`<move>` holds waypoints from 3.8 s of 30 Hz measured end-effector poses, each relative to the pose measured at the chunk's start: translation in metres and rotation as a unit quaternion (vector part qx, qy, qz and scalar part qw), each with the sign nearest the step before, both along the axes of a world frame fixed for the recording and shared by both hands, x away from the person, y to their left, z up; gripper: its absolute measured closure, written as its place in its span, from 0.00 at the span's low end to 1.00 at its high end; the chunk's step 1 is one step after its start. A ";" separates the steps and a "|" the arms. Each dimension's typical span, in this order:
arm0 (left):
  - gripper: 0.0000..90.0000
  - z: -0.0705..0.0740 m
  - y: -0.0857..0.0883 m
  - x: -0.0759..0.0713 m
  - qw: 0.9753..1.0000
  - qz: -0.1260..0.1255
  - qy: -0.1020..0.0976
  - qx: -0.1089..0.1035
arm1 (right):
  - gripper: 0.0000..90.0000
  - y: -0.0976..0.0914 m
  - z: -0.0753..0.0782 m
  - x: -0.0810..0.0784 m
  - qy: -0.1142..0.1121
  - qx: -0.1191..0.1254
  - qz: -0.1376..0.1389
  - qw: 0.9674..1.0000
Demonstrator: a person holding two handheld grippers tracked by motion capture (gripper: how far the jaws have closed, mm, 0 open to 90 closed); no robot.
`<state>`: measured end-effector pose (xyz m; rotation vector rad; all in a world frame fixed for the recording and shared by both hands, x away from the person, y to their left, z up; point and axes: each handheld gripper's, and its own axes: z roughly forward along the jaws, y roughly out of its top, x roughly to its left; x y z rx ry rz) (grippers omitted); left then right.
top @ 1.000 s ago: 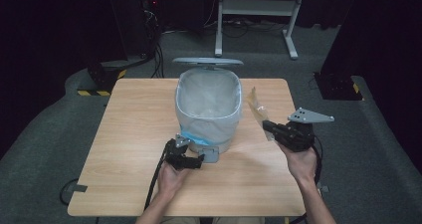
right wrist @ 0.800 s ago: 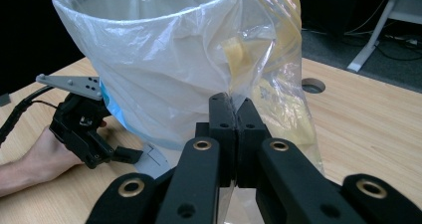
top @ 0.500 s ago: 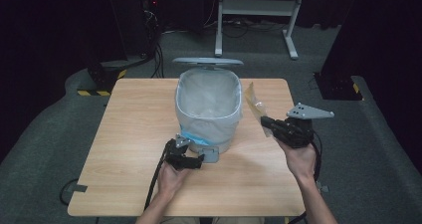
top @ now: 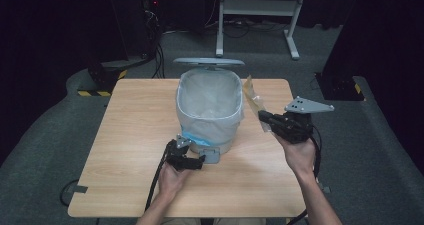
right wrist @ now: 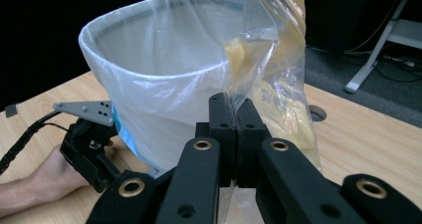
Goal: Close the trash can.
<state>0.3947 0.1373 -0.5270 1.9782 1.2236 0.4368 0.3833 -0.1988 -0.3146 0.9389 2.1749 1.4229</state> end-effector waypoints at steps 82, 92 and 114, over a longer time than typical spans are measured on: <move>0.01 0.000 0.000 0.000 1.000 0.000 0.000 0.000 | 0.98 0.109 0.025 0.057 0.045 -0.072 0.078 0.993; 0.01 0.000 0.000 0.000 1.000 0.000 0.000 0.000 | 0.97 0.120 0.018 0.064 0.053 -0.083 0.077 0.992; 0.01 0.000 0.000 0.001 1.000 0.000 0.005 -0.006 | 0.72 0.115 0.010 0.068 0.052 -0.064 0.055 0.995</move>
